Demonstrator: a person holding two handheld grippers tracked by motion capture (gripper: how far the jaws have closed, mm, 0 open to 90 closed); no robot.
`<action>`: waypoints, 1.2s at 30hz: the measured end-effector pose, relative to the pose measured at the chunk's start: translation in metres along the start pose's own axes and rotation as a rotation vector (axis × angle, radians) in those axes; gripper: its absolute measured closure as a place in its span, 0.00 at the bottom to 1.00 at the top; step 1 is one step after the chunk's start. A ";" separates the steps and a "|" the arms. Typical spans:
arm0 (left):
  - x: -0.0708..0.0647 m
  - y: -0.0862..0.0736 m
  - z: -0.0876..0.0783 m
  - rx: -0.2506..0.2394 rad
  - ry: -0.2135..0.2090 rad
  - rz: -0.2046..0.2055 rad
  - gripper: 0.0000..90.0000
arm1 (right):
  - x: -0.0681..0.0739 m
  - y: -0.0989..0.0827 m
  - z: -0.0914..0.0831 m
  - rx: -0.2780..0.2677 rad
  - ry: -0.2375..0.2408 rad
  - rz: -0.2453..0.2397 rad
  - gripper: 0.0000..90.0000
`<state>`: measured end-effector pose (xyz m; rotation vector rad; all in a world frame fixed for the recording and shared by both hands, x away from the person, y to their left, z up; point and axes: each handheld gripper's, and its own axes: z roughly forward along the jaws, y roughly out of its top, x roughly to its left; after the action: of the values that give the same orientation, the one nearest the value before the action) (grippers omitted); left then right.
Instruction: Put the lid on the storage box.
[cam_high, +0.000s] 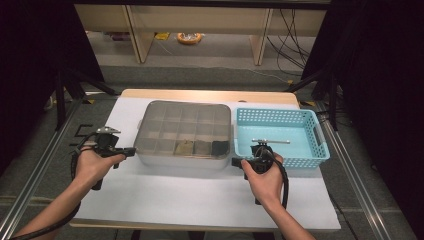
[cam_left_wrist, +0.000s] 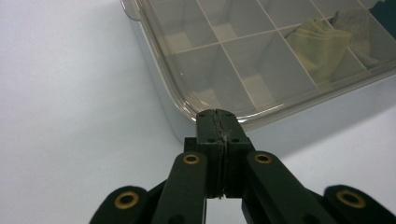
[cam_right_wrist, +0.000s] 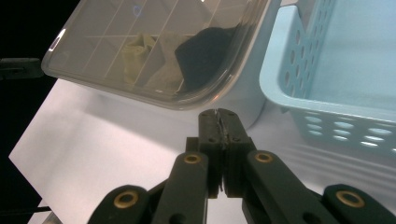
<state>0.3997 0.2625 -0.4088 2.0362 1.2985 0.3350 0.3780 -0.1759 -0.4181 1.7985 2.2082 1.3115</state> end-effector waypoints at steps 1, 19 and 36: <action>-0.002 0.001 0.000 -0.010 -0.003 -0.004 0.98 | 0.000 0.000 0.000 -0.001 -0.006 0.001 0.99; -0.028 0.010 0.016 -0.091 -0.064 0.038 0.98 | -0.003 -0.003 -0.008 -0.011 0.006 0.000 0.99; -0.041 -0.030 -0.003 -0.348 0.019 0.009 0.46 | -0.010 -0.012 -0.023 -0.052 -0.047 -0.073 0.89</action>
<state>0.3580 0.2360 -0.4203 1.7485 1.1517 0.5456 0.3609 -0.1973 -0.4153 1.6958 2.1734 1.2861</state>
